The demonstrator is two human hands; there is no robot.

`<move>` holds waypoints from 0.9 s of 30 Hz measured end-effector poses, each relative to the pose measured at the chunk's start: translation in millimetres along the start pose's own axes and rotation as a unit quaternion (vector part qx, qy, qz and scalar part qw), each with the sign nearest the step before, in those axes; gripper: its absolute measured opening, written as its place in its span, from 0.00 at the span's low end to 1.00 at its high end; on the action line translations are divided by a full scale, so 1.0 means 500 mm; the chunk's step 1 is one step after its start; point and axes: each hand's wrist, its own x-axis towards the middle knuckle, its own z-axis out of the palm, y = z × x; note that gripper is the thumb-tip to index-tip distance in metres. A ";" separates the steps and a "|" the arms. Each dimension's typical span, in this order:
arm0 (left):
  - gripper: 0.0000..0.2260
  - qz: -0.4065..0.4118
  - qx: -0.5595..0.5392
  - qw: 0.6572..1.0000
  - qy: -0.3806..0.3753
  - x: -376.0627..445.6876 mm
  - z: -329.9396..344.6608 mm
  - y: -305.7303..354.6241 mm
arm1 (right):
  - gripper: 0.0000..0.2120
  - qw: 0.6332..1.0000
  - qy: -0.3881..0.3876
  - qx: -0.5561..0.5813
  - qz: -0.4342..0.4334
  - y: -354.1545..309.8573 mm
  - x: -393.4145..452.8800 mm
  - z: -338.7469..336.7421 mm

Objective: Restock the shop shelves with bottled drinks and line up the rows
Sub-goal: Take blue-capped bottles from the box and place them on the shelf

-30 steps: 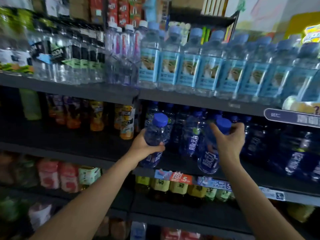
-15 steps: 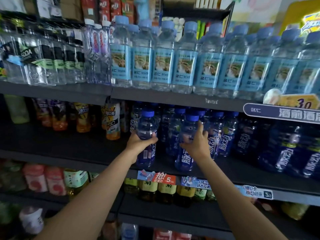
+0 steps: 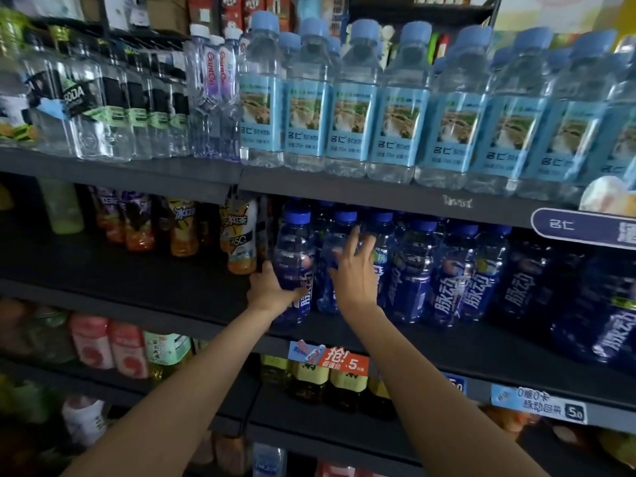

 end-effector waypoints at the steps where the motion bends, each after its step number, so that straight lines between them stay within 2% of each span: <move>1: 0.38 0.018 0.022 1.000 0.003 -0.001 0.005 -0.004 | 0.37 1.000 0.000 0.000 0.006 0.001 0.005 0.008; 7: 0.32 0.037 0.097 0.995 0.000 0.015 0.013 0.007 | 0.34 0.998 0.018 0.054 -0.003 0.026 0.002 0.009; 11: 0.29 0.055 0.105 0.993 0.020 0.026 0.022 0.019 | 0.24 0.995 0.065 0.080 -0.013 0.039 -0.022 0.009; 14: 0.32 0.062 0.120 0.991 -0.005 0.025 0.014 0.013 | 0.18 0.985 0.099 0.101 -0.096 0.023 -0.045 0.024; 17: 0.34 0.052 0.125 0.990 -0.039 0.004 -0.028 -0.023 | 0.16 0.970 0.113 0.116 -0.183 -0.034 -0.067 0.054; 20: 0.24 0.065 0.076 0.994 0.039 -0.049 -0.117 -0.106 | 0.10 0.951 0.102 0.159 -0.246 -0.133 -0.098 0.092; 23: 0.18 -0.003 -0.040 0.995 0.092 -0.120 -0.258 -0.236 | 0.10 0.940 0.042 0.193 -0.279 -0.271 -0.143 0.150; 25: 0.12 -0.098 -0.095 0.983 0.124 -0.176 -0.369 -0.350 | 0.17 0.945 -0.064 0.152 -0.282 -0.381 -0.189 0.214; 27: 0.06 -0.184 -0.074 0.968 0.154 -0.227 -0.499 -0.477 | 0.23 0.931 -0.173 0.087 -0.309 -0.503 -0.239 0.296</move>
